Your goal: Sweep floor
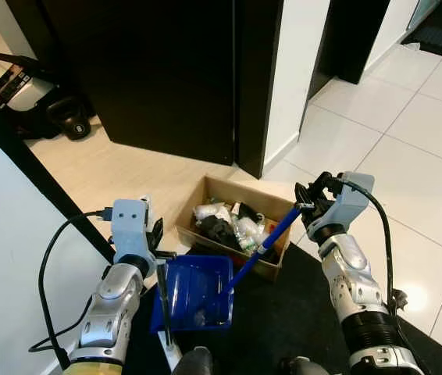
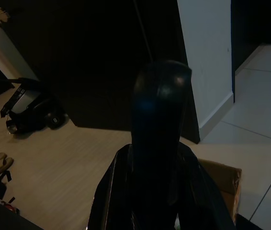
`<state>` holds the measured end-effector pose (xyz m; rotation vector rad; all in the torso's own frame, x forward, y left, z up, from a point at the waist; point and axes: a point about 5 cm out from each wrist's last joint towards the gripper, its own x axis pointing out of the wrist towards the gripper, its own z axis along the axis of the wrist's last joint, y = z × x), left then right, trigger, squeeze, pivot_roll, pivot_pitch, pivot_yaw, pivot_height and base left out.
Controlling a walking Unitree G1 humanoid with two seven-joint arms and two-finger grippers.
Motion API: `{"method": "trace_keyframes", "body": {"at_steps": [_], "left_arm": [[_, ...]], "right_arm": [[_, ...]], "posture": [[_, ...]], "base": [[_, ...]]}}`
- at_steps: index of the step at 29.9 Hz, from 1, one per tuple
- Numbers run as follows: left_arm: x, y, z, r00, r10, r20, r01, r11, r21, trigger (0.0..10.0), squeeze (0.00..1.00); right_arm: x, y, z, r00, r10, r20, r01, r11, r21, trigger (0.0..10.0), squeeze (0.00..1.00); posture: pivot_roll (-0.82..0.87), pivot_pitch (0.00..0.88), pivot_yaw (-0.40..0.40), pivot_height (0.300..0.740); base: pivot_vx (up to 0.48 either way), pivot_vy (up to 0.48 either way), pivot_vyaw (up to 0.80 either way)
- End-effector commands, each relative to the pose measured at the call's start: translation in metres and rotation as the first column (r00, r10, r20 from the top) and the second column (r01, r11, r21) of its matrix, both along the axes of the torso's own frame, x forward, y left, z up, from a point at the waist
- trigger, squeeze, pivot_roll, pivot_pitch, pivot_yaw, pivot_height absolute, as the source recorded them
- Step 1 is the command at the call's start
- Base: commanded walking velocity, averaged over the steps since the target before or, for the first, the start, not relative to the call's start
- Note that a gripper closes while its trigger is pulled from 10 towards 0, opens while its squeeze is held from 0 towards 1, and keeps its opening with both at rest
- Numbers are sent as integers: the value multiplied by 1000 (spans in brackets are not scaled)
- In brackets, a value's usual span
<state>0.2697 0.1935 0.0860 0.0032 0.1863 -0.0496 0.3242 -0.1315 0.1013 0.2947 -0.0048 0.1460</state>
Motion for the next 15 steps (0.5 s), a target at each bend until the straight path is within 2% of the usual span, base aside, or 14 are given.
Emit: {"method": "trace_keyframes", "body": {"at_steps": [1,15], "left_arm": [[0,-1,2,1000,0,13,0,1000,12,10000,0],[1,-3,3,1000,-10,15,9,1000,21,10000,0]], "right_arm": [[2,1,5,1000,-2,25,2,1000,20,10000,0],[2,1,4,1000,-3,17,2,1000,10,10000,0]], "posture": [[174,88,31,740],[176,81,31,740]], "base": [[0,0,0],[0,0,622]]}}
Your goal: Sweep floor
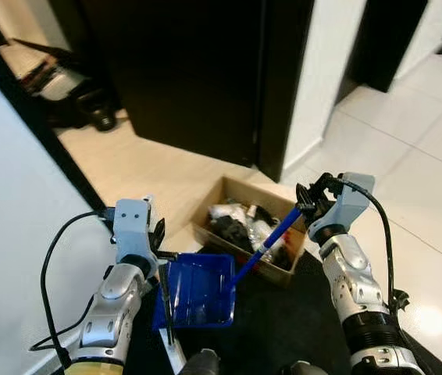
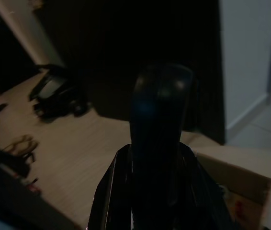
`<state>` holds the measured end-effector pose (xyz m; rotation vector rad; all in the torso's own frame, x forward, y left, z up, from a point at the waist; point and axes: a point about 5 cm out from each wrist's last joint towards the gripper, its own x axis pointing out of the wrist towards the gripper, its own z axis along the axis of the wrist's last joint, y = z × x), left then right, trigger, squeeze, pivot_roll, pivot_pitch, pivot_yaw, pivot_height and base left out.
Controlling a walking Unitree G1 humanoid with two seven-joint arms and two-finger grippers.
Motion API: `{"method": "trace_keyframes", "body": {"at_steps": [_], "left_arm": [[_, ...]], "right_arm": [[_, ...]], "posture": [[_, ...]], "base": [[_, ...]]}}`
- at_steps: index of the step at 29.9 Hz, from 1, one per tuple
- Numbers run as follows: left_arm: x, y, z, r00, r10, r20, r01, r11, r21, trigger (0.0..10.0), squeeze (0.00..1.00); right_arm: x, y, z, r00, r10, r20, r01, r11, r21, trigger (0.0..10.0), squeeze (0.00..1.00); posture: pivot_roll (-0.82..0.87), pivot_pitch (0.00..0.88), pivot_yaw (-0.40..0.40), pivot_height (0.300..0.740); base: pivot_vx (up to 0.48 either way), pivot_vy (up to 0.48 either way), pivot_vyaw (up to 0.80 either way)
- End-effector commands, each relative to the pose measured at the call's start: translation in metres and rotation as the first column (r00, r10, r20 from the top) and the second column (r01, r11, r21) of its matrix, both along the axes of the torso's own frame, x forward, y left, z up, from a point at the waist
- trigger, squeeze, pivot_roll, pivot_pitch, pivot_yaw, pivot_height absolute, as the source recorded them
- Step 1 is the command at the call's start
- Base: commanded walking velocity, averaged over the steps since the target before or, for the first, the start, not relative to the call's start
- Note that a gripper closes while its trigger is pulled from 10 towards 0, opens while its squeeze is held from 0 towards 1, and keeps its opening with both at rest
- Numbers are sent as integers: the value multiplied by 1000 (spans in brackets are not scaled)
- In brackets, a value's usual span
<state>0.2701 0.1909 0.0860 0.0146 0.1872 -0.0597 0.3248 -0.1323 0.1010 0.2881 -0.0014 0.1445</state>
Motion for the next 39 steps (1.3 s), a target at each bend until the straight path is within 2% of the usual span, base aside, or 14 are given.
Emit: {"method": "trace_keyframes", "body": {"at_steps": [1,39], "left_arm": [[1,-1,3,1000,1,16,-1,1000,11,10000,0],[0,-5,3,1000,-7,14,7,1000,9,10000,0]], "right_arm": [[2,1,4,1000,-3,20,2,1000,17,10000,0],[1,0,3,1000,-10,16,10,1000,20,10000,0]], "posture": [[176,83,31,740],[177,96,31,740]], "base": [[0,0,675],[0,0,790]]}}
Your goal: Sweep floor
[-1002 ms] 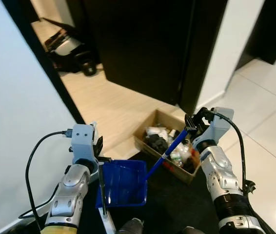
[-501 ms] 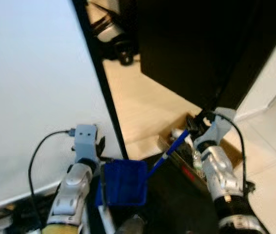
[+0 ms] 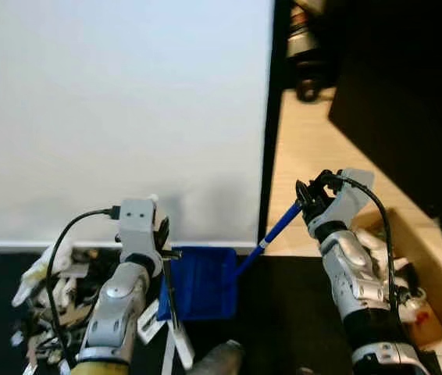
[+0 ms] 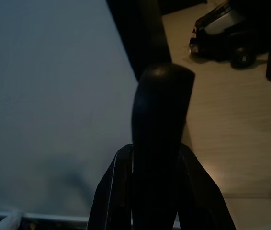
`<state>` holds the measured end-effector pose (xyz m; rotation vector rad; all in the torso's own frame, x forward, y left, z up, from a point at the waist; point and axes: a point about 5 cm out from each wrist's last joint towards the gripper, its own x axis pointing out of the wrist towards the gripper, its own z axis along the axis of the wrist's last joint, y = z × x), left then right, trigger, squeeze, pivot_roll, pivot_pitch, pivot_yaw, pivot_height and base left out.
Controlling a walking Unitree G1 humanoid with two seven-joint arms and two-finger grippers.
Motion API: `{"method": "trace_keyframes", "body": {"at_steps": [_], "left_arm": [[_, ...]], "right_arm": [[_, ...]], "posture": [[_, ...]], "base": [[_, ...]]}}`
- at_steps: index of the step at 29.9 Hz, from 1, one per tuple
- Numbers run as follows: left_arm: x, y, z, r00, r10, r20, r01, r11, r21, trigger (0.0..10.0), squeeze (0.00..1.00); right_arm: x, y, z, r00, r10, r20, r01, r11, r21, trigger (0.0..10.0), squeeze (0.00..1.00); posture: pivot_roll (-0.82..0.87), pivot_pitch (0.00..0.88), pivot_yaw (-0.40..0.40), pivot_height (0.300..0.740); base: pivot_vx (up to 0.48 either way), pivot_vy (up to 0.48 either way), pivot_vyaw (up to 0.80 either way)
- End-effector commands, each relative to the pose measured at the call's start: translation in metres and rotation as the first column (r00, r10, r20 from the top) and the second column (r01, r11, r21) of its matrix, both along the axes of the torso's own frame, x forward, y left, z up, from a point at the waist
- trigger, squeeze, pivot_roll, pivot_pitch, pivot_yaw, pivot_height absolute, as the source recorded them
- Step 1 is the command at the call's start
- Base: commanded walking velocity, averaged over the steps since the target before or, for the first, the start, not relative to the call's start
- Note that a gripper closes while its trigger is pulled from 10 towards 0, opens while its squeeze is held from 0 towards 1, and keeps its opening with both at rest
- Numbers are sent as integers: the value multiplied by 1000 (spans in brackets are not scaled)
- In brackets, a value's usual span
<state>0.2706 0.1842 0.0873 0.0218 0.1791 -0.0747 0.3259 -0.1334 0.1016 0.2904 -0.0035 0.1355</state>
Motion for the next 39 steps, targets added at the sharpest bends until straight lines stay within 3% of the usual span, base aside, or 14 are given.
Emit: {"method": "trace_keyframes", "body": {"at_steps": [1,39], "left_arm": [[0,1,1,1000,9,6,-9,1000,3,10000,0],[0,-1,1,1000,6,2,-6,1000,2,10000,0]], "right_arm": [[0,1,3,1000,-2,16,2,1000,18,10000,0],[0,-2,1,1000,-15,11,15,1000,19,10000,0]], "posture": [[177,96,31,740],[174,102,31,740]], "base": [[0,0,788],[0,0,790]]}}
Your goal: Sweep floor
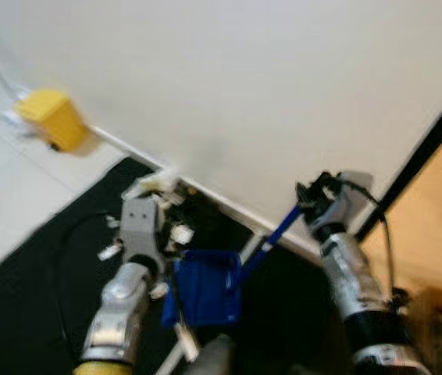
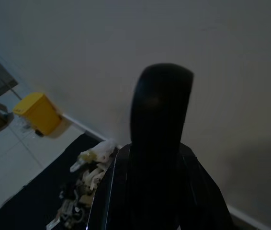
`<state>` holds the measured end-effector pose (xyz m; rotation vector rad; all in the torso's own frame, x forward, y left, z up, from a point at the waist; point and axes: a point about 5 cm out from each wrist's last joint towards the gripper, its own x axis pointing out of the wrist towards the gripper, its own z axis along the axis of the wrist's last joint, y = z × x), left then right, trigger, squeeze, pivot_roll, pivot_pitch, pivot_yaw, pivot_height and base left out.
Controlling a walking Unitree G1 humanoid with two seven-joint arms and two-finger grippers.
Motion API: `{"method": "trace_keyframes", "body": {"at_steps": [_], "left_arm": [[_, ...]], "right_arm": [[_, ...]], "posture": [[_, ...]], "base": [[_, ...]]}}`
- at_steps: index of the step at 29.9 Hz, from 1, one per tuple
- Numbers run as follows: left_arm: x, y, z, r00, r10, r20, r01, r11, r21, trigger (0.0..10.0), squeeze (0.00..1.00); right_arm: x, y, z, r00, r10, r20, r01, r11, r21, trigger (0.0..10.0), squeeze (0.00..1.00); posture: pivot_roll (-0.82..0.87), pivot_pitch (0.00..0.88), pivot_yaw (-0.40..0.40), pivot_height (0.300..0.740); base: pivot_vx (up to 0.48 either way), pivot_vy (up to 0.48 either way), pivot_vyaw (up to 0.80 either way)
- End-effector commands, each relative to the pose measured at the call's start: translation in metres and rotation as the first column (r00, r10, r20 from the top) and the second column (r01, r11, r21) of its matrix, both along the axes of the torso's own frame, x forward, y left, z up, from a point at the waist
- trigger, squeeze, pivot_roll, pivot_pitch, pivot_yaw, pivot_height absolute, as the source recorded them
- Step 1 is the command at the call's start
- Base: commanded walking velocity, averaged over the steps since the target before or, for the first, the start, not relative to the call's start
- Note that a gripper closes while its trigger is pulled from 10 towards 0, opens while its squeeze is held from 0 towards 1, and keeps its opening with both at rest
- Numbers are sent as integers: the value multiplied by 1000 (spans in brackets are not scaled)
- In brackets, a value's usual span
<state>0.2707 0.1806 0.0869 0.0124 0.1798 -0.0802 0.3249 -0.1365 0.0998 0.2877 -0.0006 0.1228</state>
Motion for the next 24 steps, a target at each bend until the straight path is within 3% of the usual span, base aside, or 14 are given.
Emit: {"method": "trace_keyframes", "body": {"at_steps": [1,24], "left_arm": [[0,2,1,1000,10,4,-10,1000,11,10000,0],[1,1,0,1000,8,6,-8,1000,12,10000,0]], "right_arm": [[1,1,3,1000,-3,16,2,1000,21,10000,0],[2,1,4,1000,-1,18,0,1000,16,10000,0]], "posture": [[173,102,31,740],[170,91,29,740]], "base": [[0,0,794],[0,0,783]]}}
